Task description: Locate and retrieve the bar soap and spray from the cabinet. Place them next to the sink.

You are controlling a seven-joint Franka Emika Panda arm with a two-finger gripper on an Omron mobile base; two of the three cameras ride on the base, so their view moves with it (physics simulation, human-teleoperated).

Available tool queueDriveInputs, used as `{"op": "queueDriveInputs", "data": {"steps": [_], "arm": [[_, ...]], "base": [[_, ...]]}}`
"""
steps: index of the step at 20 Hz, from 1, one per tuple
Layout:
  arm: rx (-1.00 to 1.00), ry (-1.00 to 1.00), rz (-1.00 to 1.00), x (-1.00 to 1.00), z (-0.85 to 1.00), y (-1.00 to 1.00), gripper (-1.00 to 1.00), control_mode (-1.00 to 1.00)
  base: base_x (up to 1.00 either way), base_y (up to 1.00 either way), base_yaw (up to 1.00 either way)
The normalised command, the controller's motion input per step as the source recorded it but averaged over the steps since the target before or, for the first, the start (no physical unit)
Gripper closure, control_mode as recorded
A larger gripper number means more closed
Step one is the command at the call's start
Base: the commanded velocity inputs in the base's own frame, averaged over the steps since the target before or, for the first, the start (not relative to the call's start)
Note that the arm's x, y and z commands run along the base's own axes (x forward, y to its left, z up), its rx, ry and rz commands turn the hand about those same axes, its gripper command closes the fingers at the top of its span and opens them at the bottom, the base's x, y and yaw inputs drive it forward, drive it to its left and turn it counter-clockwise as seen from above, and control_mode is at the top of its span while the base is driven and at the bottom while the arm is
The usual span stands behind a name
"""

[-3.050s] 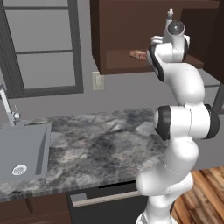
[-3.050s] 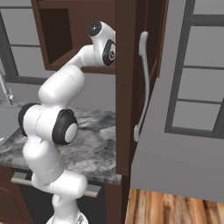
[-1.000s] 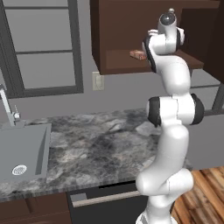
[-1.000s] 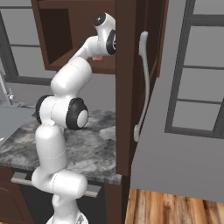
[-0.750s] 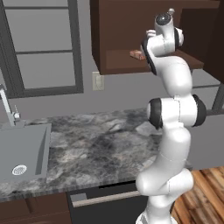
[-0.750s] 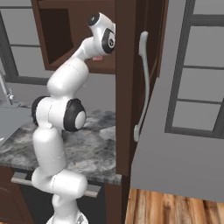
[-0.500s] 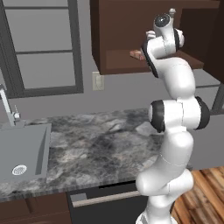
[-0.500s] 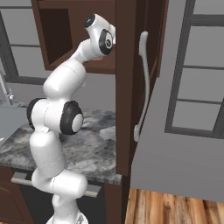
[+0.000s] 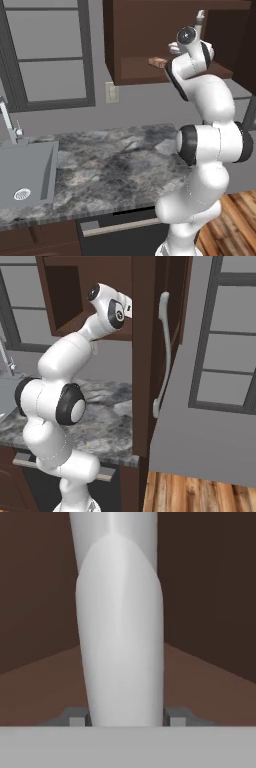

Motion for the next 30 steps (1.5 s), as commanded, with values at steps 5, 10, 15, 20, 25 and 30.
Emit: {"op": "queueDriveInputs", "data": {"steps": [5,10,15,20,25,30], "arm": [[-0.04,-0.01,-0.05,-0.27,0.06,0.06,1.0,-1.0],[-0.02,0.0,-0.06,-0.24,0.2,0.14,1.0,-1.0],[-0.02,0.0,-0.07,-0.22,0.25,0.1,1.0,-1.0],[-0.01,-0.01,-0.09,-0.25,0.08,0.03,1.0,-1.0],[0.0,-0.03,-0.12,-0.52,0.06,0.08,1.0,-1.0],[0.03,-0.03,-0.09,-0.71,0.03,0.18,1.0,-1.0]], "base": [[0.0,0.0,0.0],[0.0,0.0,0.0],[0.0,0.0,0.0],[0.0,0.0,0.0],[0.0,0.0,0.0],[0.0,0.0,0.0]]}}
